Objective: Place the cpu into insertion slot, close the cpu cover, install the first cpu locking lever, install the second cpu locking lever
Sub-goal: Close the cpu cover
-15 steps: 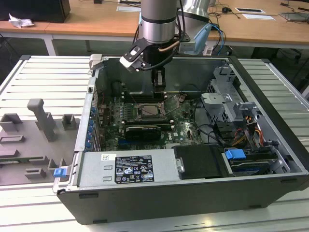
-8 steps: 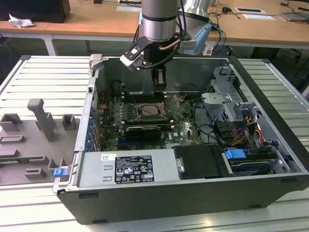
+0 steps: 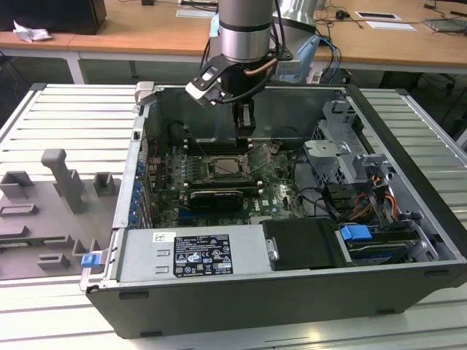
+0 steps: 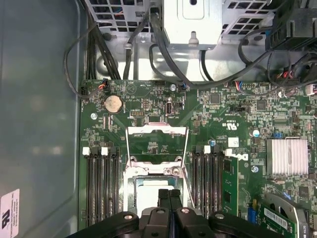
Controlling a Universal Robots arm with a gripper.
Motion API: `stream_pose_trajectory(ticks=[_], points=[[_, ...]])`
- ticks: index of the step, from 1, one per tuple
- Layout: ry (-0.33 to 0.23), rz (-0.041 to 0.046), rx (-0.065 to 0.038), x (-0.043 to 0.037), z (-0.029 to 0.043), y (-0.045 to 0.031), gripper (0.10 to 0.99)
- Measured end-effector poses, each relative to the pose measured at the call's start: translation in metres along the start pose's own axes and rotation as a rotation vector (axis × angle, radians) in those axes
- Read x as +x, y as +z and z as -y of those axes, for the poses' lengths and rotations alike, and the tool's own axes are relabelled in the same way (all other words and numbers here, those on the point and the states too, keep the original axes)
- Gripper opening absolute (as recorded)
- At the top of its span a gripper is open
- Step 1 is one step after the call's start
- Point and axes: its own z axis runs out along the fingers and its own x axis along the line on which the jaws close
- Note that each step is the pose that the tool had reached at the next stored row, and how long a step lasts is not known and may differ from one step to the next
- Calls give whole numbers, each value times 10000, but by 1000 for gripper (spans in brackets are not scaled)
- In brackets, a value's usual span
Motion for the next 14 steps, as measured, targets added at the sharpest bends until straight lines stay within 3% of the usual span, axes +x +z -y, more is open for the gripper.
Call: stream_pose_trajectory(ticks=[3, 14], points=[[0, 2, 1, 0, -21, 0, 106], [-3, 50, 3, 0, -212, 12, 106]])
